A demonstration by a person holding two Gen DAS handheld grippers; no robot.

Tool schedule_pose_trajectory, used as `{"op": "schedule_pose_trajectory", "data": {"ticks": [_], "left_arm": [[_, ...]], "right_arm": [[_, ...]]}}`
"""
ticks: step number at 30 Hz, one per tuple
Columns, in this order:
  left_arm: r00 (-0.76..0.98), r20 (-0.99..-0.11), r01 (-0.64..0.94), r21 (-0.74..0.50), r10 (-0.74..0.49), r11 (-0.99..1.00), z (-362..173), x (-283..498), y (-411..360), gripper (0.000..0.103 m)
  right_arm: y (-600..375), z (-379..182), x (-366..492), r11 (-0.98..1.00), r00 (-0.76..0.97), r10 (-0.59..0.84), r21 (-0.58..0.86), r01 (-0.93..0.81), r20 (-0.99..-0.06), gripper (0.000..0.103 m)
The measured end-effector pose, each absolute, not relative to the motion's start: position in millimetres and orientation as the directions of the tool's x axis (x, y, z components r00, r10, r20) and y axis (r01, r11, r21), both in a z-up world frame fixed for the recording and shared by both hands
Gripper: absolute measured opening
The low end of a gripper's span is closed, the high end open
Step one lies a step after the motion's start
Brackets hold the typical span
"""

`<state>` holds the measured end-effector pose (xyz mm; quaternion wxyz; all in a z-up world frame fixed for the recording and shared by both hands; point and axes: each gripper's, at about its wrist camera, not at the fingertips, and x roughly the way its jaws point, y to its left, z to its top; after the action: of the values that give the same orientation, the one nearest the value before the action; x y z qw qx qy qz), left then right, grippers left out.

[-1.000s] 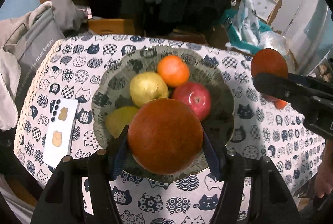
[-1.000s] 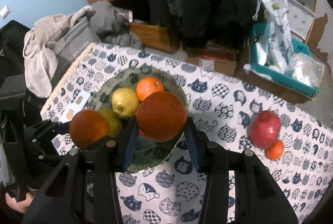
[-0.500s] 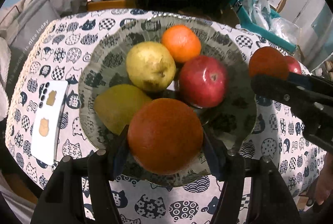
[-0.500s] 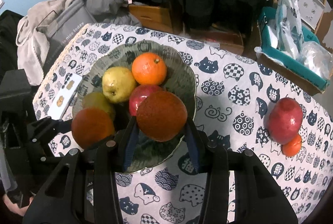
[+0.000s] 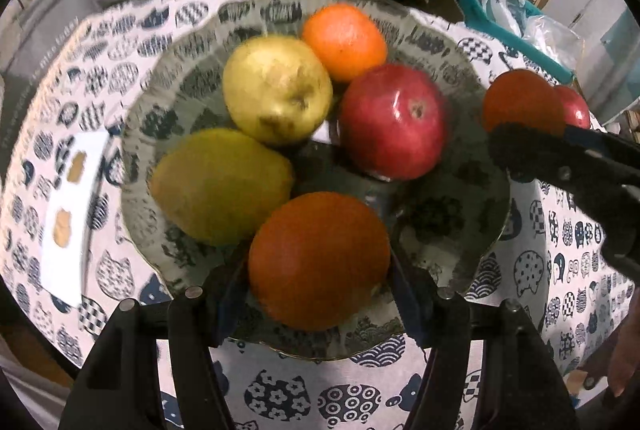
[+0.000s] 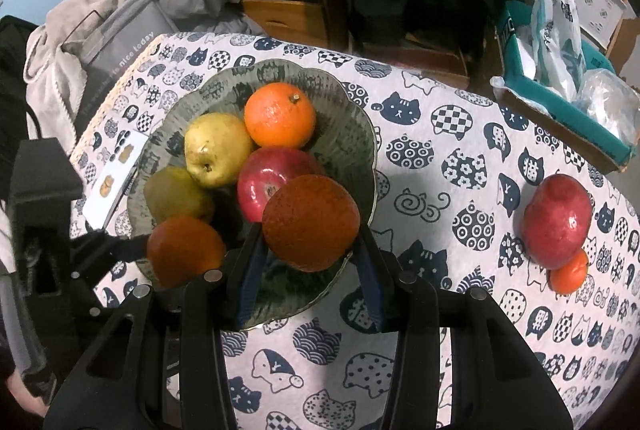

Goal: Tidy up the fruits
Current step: 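Lower the large orange into the bowl and open the left tool while the right tool releases the small orange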

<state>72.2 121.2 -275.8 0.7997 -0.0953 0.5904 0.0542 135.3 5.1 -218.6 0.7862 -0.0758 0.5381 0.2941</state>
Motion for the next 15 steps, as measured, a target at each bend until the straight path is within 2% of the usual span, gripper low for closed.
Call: {"op": "schedule_pose_trajectory", "data": {"ticks": [7, 9, 10, 15], "left_arm": [[0.299, -0.954, -0.192, -0.081, -0.021, 0.978, -273, 71, 119, 0.069], [0.318, -0.948, -0.187, -0.082, -0.019, 0.979, -267, 70, 120, 0.084], [0.33, -0.944, -0.186, -0.077, -0.012, 0.979, -263, 69, 121, 0.086], [0.341, -0.94, -0.188, -0.065, 0.004, 0.98, -251, 60, 128, 0.087]], "right_arm": [[6, -221, 136, 0.812, 0.233, 0.383, 0.206, -0.546, -0.894, 0.043], [7, -222, 136, 0.811, 0.226, 0.384, 0.21, -0.545, -0.895, 0.043], [8, -223, 136, 0.811, 0.223, 0.384, 0.213, -0.545, -0.896, 0.043], [10, -226, 136, 0.809, 0.201, 0.392, 0.233, -0.54, -0.898, 0.043]]}}
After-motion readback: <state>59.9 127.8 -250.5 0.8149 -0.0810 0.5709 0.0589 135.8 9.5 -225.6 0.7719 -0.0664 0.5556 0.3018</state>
